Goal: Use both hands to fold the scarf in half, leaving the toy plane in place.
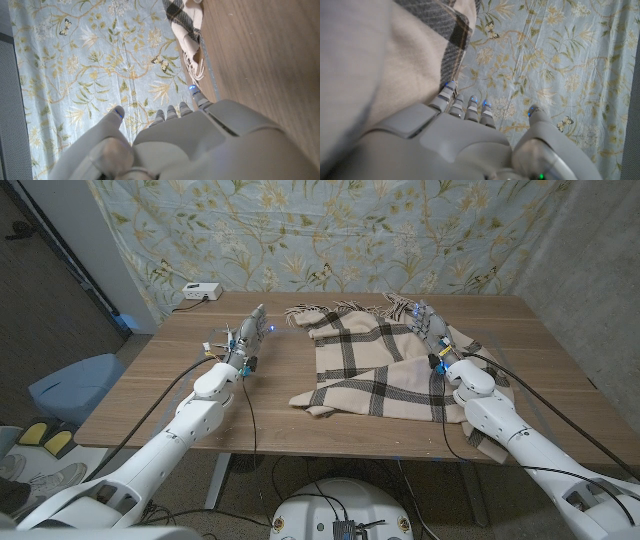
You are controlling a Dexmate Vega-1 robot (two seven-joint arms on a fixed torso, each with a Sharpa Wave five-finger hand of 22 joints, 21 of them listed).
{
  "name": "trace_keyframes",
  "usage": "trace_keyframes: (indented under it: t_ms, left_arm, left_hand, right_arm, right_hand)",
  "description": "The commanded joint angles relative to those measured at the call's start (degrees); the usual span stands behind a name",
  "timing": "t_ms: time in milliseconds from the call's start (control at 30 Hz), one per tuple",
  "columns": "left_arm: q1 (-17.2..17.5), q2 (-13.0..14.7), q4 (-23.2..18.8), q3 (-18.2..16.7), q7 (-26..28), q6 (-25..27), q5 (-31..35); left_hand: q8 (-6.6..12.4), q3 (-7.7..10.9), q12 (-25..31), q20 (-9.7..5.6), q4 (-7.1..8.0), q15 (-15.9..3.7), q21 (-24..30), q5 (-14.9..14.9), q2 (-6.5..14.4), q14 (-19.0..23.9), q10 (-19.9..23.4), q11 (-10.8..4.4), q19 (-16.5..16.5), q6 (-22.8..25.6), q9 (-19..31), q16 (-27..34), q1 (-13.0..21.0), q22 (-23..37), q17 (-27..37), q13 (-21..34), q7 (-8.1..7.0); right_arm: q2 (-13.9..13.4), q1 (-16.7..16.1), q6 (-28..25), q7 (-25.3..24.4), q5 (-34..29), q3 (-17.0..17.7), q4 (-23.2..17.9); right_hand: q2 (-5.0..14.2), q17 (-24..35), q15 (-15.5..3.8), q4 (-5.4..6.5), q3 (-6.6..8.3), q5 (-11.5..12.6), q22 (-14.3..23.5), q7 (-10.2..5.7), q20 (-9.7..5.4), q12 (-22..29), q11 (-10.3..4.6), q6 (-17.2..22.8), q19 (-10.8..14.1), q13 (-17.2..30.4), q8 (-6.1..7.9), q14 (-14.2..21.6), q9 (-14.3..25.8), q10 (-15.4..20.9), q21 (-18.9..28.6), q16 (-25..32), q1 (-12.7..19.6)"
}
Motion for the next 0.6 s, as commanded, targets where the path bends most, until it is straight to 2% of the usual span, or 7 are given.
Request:
trace_keyframes:
  t_ms: [33, 133, 300, 333, 600]
  left_arm:
    - [1.7, 2.3, -3.7, 0.4, 3.9, -0.3, 4.8]
    - [2.1, 3.8, -5.7, 1.1, 6.7, -0.6, 9.3]
    - [2.6, 6.6, -9.1, 2.4, 11.0, -1.1, 18.3]
    - [2.6, 6.6, -9.1, 2.4, 11.1, -1.0, 18.4]
    - [3.2, 9.3, -13.4, 3.3, 13.1, -1.2, 26.4]
  left_hand:
    - [0.43, -0.07, 0.7, 2.88, -0.01, 3.29, 0.2, -0.2, -0.4, 2.9, 1.4, 1.33, -0.3, 0.5, 0.3, 1.1, 0.0, 0.5, 0.3, 0.4, -1.2]
    - [0.89, 0.03, 1.4, 3.81, -0.4, 4.03, 0.2, -0.5, -0.4, 5.2, 3.9, 2.31, 0.9, 2.9, 0.4, 1.5, 0.2, 0.6, 0.4, 0.5, -0.72]
    - [1.28, 0.75, 2.1, 3.93, -1.11, 4.26, 0.1, -0.9, 0.1, 7.6, 6.7, 2.78, 2.2, 5.7, 0.4, 1.7, 1.2, 0.7, 0.4, 0.6, 0.16]
    - [1.35, 0.89, 2.3, 3.92, -1.26, 4.33, 0.1, -0.9, 0.2, 7.8, 7.4, 2.76, 2.5, 6.2, 0.4, 1.7, 1.4, 0.7, 0.4, 0.6, 0.22]
    - [1.81, 1.61, 2.6, 4.02, -1.94, 4.32, -0.1, -1.4, 0.5, 8.4, 9.3, 2.84, 3.1, 9.2, 0.5, 1.3, 2.4, 0.7, 0.4, 0.7, 0.45]
  right_arm:
    - [-2.2, -1.7, -1.3, -2.2, -2.3, -0.2, -3.4]
    - [-4.1, -2.6, -2.4, -4.6, -5.0, -0.4, -6.1]
    - [-8.2, -4.7, -5.3, -9.6, -10.8, -0.4, -12.1]
    - [-8.2, -4.8, -5.5, -9.8, -10.8, -0.4, -12.2]
    - [-13.4, -8.3, -9.6, -14.3, -16.5, 0.8, -19.5]
  right_hand:
    - [0.74, 0.3, 0.43, -0.48, 0.98, 0.2, 0.3, -0.25, 0.36, 0.3, 0.81, 0.5, 0.5, 0.3, 0.28, 0.5, 0.2, 0.2, 0.3, 0.4, 1.2]
    - [1.49, 0.3, 0.8, -1.1, 1.67, 0.0, 0.3, -0.38, 0.76, 0.6, 1.4, 1.2, 0.8, 0.4, 0.46, 1.5, 0.2, 1.2, 0.4, 0.6, 2.2]
    - [2.81, 0.6, 0.82, -1.96, 2.76, -0.5, 0.4, -0.1, 1.12, 1.2, 1.95, 3.3, 1.9, 0.4, 0.97, 4.1, 0.3, 3.4, 0.8, 1.5, 3.8]
    - [3.0, 0.6, 0.67, -2.0, 2.87, -0.5, 0.4, -0.07, 1.09, 1.2, 2.02, 3.6, 2.0, 0.4, 1.03, 4.4, 0.3, 3.6, 0.8, 1.6, 3.9]
    - [4.16, 1.0, 0.17, -2.26, 3.76, -0.8, 0.4, -0.02, 0.92, 1.6, 2.22, 5.3, 3.1, 0.5, 1.31, 6.0, 0.3, 5.4, 1.2, 2.2, 4.9]
